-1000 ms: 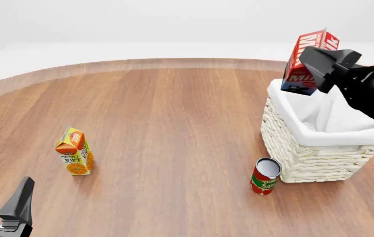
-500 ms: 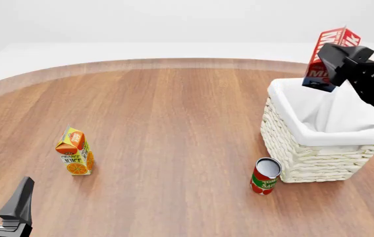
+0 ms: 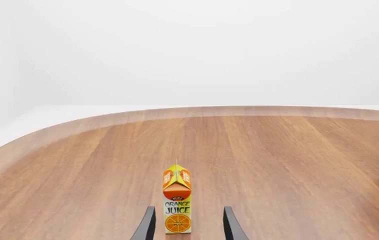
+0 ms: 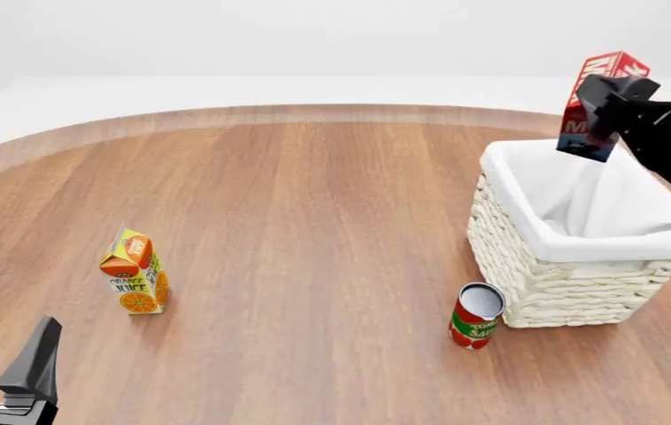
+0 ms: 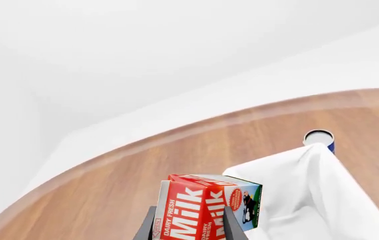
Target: Pick the milk and place it in the basket.
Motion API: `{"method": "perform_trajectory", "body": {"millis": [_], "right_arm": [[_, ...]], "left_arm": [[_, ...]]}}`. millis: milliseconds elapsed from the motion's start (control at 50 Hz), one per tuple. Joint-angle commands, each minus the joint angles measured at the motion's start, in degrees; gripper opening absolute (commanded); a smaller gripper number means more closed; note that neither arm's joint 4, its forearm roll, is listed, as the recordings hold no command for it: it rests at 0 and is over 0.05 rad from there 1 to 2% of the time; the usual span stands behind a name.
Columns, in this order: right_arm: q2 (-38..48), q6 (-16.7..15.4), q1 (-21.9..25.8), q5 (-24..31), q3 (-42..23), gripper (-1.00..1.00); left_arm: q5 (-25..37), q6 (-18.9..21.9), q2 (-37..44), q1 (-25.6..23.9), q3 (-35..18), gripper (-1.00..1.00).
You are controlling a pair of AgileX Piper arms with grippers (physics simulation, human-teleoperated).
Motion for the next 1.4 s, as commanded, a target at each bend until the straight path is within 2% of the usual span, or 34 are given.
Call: {"method": "perform_trajectory", "body": {"millis": [20, 40, 580, 800, 1220, 1400], "right_arm": [[4.0, 1.5, -2.1, -2.9, -1.8, -1.0], [4.8, 2.6, -2.3, -3.4, -1.9, -1.0], [13.0, 3.3, -5.6, -7.2, -3.1, -1.0], [13.7, 5.0, -6.8, -9.5, -0.7, -1.0], [15.2, 5.5, -8.1, -11.4, 1.1, -1.0], [17.9, 6.4, -8.8, -14.2, 2.4, -1.0]], "left_arm": [[0.0, 0.0, 0.0, 0.0, 0.0, 1.0], [0.0, 0.0, 0.0, 0.0, 0.0, 1.0], [0.0, 0.0, 0.0, 0.0, 0.0, 1.0], [0.0, 0.0, 0.0, 0.0, 0.0, 1.0], [0.0, 0.0, 0.0, 0.0, 0.0, 1.0], [0.0, 0.0, 0.0, 0.0, 0.0, 1.0]]}}
